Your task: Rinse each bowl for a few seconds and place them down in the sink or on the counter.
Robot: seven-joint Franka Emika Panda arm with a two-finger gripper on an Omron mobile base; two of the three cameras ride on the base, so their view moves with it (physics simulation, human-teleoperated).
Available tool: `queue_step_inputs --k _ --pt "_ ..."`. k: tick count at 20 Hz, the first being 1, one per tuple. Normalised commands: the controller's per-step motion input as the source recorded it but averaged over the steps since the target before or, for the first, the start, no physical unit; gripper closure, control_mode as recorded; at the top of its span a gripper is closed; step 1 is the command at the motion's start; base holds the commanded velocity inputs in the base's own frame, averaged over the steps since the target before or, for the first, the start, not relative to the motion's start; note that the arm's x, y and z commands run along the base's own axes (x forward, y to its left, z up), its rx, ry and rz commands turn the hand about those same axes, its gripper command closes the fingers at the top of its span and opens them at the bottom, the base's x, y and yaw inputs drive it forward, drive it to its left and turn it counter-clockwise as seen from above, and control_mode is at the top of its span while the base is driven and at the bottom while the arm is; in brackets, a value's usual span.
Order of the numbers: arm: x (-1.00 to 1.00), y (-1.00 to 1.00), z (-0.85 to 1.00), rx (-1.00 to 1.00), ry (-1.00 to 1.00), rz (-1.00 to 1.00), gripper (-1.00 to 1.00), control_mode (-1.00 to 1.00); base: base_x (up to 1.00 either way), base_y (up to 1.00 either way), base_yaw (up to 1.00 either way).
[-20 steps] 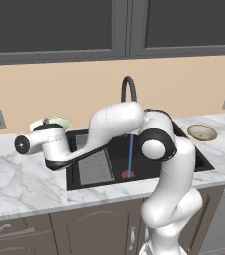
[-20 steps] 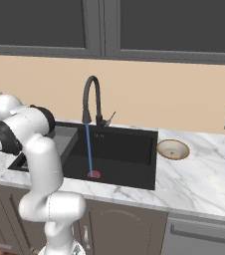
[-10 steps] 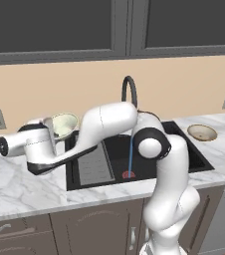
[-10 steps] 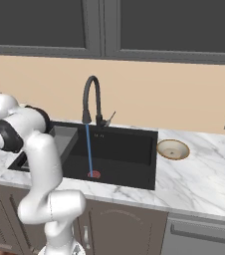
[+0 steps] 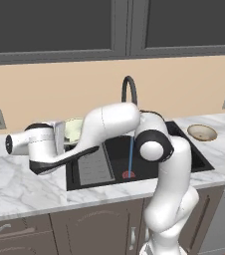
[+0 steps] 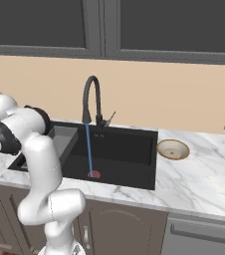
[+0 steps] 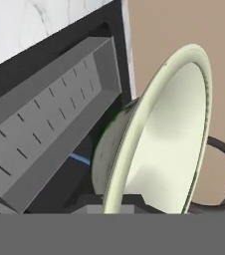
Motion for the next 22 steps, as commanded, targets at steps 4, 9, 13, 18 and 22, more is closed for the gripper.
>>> queue_step_inputs --k 4,9,13,18,22 --pt "0.00 -0.48 -0.19 0.07 -0.12 -0.07 1.00 -1.00 0.00 0.00 0.00" --pt "0.01 -0.28 -0.04 0.01 -0.13 -0.05 1.00 -1.00 0.00 0.00 0.00" --pt "0.06 -0.34 0.00 0.00 -0.09 -0.05 1.00 -1.00 0.00 0.00 0.00" --pt "0.13 -0.38 0.00 0.08 -0.01 -0.03 1.00 -1.00 0.00 0.00 0.00" --pt "0.15 -0.41 -0.01 0.13 0.02 -0.03 1.00 -1.00 0.00 0.00 0.00"
